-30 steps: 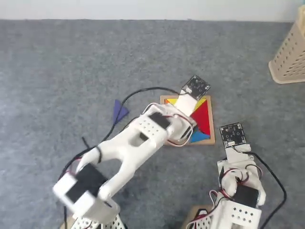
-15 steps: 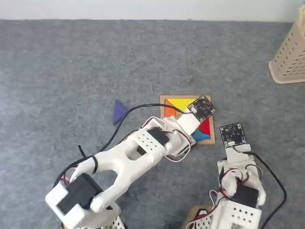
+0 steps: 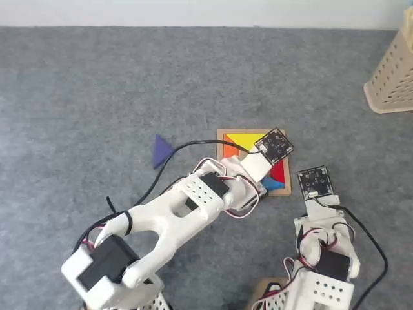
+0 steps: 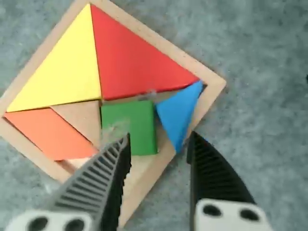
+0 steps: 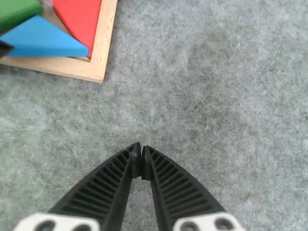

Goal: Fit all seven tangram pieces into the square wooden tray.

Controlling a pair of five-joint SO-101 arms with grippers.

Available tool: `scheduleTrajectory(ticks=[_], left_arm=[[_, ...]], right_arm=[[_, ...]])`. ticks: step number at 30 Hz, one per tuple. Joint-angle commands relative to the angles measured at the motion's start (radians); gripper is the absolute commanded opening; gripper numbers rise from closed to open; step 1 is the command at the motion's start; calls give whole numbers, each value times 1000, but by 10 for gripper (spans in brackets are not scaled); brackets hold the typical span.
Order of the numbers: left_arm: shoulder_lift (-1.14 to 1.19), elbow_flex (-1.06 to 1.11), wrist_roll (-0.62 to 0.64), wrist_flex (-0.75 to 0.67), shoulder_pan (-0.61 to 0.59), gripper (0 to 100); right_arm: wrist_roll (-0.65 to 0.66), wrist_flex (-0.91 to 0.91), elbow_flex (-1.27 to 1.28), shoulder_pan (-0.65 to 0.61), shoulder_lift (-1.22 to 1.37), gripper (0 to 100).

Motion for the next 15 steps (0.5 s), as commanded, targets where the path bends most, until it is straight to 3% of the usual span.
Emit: scheduleTrajectory(ticks=[1,15], left_arm=[[-31,-7,-11,-23,-23,178],[-29,-1,-48,-23,-23,178]], right_arm=[[8,10,18,13,-13,8],[8,10,18,13,-13,8]])
